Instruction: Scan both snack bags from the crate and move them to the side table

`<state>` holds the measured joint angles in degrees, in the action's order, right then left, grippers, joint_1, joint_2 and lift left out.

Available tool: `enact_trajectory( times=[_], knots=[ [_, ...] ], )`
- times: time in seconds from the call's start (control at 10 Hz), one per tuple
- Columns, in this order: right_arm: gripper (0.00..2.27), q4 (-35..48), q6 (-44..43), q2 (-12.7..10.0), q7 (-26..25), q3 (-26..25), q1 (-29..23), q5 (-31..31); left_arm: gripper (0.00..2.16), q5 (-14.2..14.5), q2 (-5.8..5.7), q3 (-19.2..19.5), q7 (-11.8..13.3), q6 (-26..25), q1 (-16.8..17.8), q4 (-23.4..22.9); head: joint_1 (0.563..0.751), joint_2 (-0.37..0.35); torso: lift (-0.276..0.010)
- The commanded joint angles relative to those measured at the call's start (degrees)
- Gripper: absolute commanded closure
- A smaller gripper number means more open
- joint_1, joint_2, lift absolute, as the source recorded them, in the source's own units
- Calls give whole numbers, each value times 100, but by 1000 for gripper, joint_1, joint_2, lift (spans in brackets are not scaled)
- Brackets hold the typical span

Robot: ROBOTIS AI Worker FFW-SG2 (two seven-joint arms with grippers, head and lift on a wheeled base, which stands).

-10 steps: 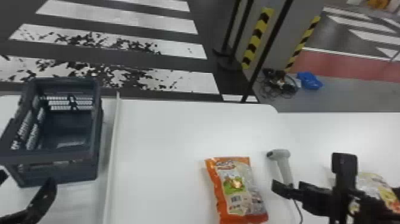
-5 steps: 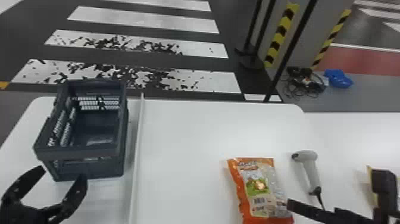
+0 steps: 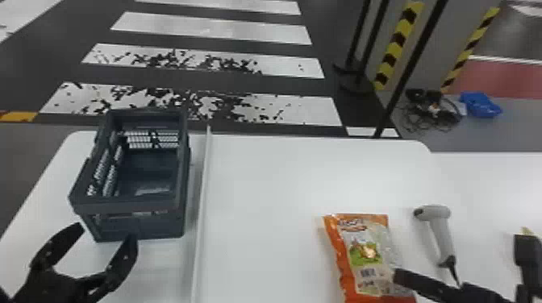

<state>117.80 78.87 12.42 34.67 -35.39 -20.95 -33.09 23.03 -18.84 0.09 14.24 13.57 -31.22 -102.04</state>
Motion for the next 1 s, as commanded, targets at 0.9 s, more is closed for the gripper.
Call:
enact_trajectory(
  times=[0.9],
  knots=[
    [134, -1023, -1035, 340, 251, 885, 364, 892, 39, 0, 12, 0, 0, 18, 2, 44, 695, -121, -99]
  ],
)
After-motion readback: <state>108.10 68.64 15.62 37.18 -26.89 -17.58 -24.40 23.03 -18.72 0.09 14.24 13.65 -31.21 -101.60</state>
